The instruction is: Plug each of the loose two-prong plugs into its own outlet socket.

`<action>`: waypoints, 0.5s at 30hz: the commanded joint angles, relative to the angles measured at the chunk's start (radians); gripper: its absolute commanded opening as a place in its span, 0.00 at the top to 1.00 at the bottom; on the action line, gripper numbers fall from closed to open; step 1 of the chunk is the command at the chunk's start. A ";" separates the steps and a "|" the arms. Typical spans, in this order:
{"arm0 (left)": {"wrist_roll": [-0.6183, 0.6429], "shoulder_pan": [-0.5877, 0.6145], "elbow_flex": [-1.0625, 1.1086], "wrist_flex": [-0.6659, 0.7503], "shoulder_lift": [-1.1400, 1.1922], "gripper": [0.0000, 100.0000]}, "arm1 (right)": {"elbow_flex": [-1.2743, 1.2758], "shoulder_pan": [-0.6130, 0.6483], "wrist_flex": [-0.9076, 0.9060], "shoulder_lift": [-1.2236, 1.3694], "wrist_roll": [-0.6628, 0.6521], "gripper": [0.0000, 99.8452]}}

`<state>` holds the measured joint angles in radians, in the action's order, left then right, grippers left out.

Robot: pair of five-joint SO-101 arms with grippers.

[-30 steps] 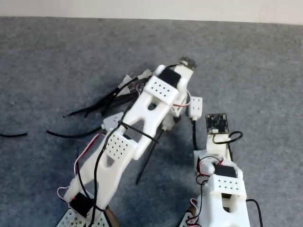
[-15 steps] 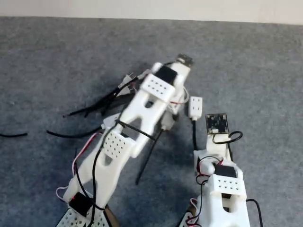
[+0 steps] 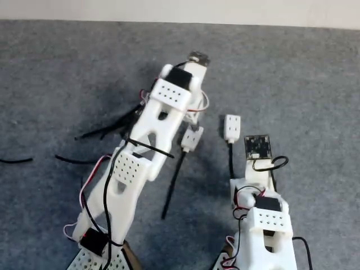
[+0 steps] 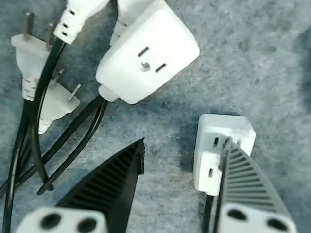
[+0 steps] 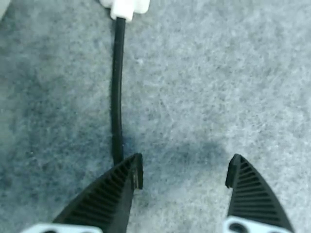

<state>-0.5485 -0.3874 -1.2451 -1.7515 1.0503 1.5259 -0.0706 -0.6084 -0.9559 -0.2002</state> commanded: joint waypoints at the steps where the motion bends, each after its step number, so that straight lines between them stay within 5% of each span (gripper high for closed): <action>1: 0.057 -0.065 -0.027 -0.011 -0.070 0.74 | -0.007 0.008 0.019 -0.012 -0.011 0.73; 15: 0.087 -0.084 0.191 -0.011 -0.067 0.80 | -0.008 0.008 0.019 -0.012 -0.011 0.73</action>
<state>-0.4856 -0.4657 -1.0702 -1.7545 1.0487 1.5259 -0.0706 -0.6084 -0.9559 -0.2002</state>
